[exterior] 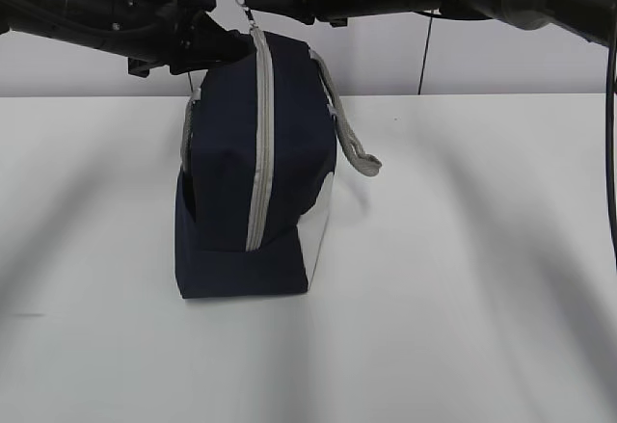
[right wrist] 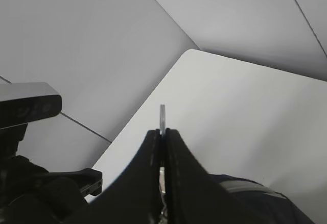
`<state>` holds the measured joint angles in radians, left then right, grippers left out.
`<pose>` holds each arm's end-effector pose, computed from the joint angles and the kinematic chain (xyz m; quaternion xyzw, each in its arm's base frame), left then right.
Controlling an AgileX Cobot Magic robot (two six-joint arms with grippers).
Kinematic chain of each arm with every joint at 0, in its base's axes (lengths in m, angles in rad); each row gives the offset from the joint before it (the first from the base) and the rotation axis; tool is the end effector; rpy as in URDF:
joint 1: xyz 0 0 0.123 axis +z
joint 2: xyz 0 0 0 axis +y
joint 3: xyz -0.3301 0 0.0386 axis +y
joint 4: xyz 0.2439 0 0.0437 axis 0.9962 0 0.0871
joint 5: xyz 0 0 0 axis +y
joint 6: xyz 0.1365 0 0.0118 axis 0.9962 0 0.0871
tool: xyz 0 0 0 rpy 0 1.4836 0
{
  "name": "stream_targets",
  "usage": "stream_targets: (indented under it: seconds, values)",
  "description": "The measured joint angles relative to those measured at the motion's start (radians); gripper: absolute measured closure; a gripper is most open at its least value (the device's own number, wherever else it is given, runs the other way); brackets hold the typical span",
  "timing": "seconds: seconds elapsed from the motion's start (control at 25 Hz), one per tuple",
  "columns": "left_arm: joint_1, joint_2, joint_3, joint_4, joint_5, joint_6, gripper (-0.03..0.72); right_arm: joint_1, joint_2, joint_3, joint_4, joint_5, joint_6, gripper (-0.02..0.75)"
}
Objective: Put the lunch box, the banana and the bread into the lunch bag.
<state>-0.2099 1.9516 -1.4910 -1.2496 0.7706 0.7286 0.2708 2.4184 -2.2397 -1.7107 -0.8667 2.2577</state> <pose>0.4475 -0.1880 0.2819 0.0696 0.8535 -0.4267 0.2909 0.5581 0.2622 0.2896 -0.1799 0.7417 0.5079 0.3995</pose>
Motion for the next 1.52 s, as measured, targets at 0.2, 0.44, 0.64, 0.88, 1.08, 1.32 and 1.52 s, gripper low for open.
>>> stream_targets:
  seconds: [0.2,0.44,0.64,0.88,1.08,1.32,1.52]
  values:
    - [0.0,0.0,0.0,-0.002,-0.007,0.002,0.675,0.002,0.0,0.0,-0.005,0.006,0.0,0.732]
    - [0.0,0.0,0.0,-0.002,-0.011,0.041,0.675,0.002,0.0,0.0,-0.028,0.05,0.002,0.732]
    - [0.0,-0.029,0.0,0.004,0.003,0.099,0.675,0.004,0.0,0.0,-0.031,0.103,-0.001,0.732]
    - [0.0,-0.079,0.0,0.023,0.072,0.142,0.675,0.004,0.0,0.0,-0.027,0.159,-0.011,0.732]
    - [0.0,-0.118,0.0,0.073,0.094,0.164,0.675,0.006,0.0,0.0,-0.018,0.179,-0.015,0.732]
    - [0.0,-0.146,0.002,0.092,0.101,0.175,0.675,0.006,0.012,-0.003,-0.007,0.192,-0.02,0.732]
    - [0.0,-0.148,0.002,0.1,0.108,0.175,0.675,0.006,0.042,-0.01,0.001,0.195,-0.02,0.732]
